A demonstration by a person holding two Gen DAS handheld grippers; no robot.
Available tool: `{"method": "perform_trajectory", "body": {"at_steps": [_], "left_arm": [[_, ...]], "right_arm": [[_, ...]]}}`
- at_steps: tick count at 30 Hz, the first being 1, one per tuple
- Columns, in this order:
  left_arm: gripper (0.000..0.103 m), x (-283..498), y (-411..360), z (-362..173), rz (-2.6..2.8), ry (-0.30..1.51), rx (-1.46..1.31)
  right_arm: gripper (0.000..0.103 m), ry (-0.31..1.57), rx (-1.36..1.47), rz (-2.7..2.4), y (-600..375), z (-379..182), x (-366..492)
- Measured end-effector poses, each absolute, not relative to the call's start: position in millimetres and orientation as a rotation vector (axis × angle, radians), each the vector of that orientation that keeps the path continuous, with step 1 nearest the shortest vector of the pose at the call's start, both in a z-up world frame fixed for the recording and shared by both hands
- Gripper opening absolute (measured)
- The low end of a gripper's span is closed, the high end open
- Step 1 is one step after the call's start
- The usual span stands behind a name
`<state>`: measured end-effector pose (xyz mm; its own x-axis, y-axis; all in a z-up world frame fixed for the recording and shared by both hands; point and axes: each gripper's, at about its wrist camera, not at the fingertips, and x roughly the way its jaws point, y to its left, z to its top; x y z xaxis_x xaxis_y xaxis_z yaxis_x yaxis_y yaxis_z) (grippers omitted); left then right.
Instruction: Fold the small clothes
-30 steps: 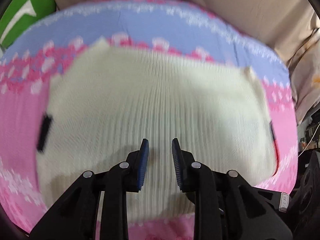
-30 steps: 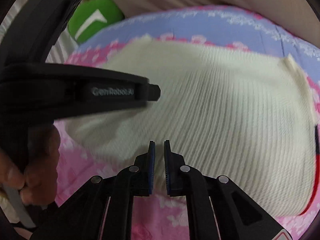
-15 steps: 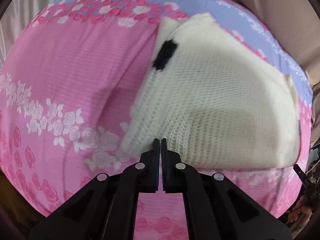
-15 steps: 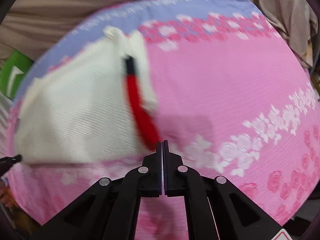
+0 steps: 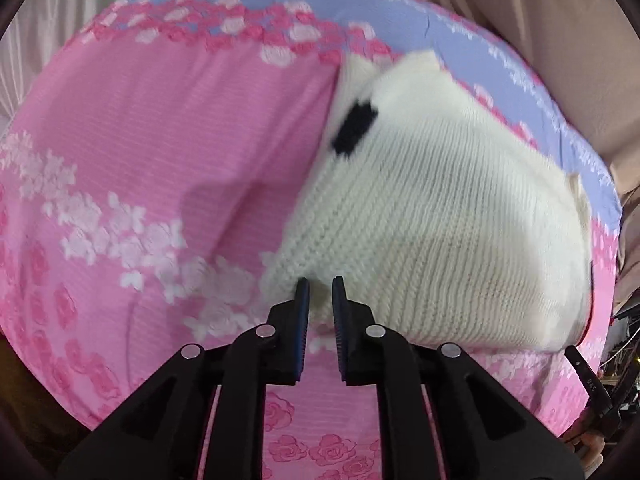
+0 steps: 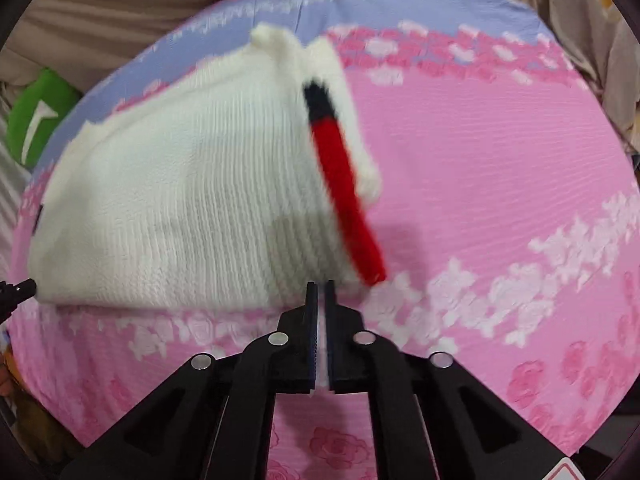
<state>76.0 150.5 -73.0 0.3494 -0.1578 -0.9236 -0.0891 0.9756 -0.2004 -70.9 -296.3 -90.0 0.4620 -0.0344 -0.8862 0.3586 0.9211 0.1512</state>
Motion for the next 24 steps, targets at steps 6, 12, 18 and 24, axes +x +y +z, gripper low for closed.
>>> {"method": "perform_trajectory", "body": {"at_steps": [6, 12, 18, 24], "left_arm": [[0.045, 144, 127, -35, -0.084, 1.084, -0.258], [0.043, 219, 104, -82, -0.024, 1.147, -0.164], [0.044, 228, 105, -97, 0.000, 1.142, -0.130], [0.042, 208, 121, -68, -0.004, 1.124, -0.198]], "right_arm": [[0.018, 0.917, 0.382, -0.233, -319, -44, 5], [0.028, 0.954, 0.334, -0.285, -328, -74, 76], [0.028, 0.976, 0.374, -0.338, -355, -97, 70], [0.025, 0.874, 0.225, -0.238, -286, -36, 41]]}}
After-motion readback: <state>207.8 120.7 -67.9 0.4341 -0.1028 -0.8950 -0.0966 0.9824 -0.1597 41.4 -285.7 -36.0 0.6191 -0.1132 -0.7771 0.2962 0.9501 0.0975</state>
